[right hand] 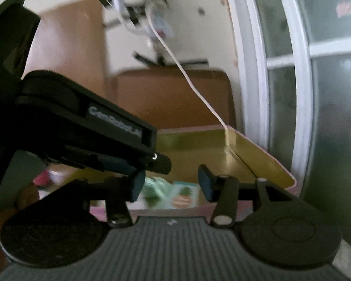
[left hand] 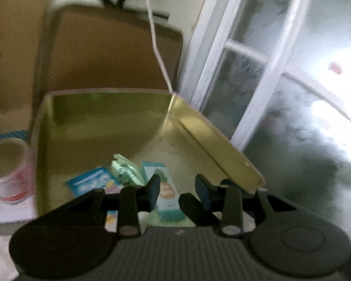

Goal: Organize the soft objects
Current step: 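Place the teal box into the pink tin and open the right gripper, then grasp the clear bag of cotton swabs with the right gripper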

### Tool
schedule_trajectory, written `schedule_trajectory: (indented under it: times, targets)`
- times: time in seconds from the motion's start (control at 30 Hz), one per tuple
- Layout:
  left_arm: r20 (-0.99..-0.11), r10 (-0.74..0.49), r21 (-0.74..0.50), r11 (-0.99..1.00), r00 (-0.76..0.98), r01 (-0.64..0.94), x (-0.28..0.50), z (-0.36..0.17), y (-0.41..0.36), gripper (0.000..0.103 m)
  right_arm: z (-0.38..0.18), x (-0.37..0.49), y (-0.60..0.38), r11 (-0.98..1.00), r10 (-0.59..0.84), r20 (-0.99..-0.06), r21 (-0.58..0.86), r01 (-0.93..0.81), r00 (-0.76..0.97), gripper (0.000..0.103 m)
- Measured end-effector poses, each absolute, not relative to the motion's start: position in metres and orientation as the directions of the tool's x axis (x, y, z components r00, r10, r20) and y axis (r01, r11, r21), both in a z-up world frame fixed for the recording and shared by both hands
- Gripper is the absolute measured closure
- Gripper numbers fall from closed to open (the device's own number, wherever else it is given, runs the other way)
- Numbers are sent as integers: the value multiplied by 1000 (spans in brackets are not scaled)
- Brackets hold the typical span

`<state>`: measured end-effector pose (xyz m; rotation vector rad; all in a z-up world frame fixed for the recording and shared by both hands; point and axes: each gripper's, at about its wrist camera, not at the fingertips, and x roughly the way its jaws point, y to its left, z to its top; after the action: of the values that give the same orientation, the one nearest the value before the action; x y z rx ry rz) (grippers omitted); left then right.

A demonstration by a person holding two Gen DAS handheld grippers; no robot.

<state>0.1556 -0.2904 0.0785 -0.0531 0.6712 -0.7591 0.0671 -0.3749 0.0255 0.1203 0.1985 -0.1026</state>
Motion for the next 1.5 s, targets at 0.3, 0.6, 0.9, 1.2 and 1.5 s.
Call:
schedule_trajectory:
  times: [0.3, 0.6, 0.9, 1.2, 1.5]
  targets:
    - [-475, -597, -242, 795, 646, 556, 59, 73, -121, 68, 19, 25, -266, 944, 305, -314, 221, -243, 899, 50]
    - [-542, -367, -346, 917, 756, 197, 35, 50, 55, 66, 27, 27, -152, 804, 580, -436, 168, -570, 688, 32]
    - [-569, -428, -410, 888, 702, 209, 70, 21, 61, 55, 12, 65, -99, 827, 500, -565, 88, -556, 656, 32]
    - [-606, -452, -385, 887, 654, 256, 79, 6, 22, 60, 7, 59, -122, 853, 481, -555, 117, -509, 678, 53]
    - [-622, -539, -371, 842, 568, 392, 78, 4, -55, 60, -2, 30, -193, 917, 384, -529, 120, -381, 757, 52]
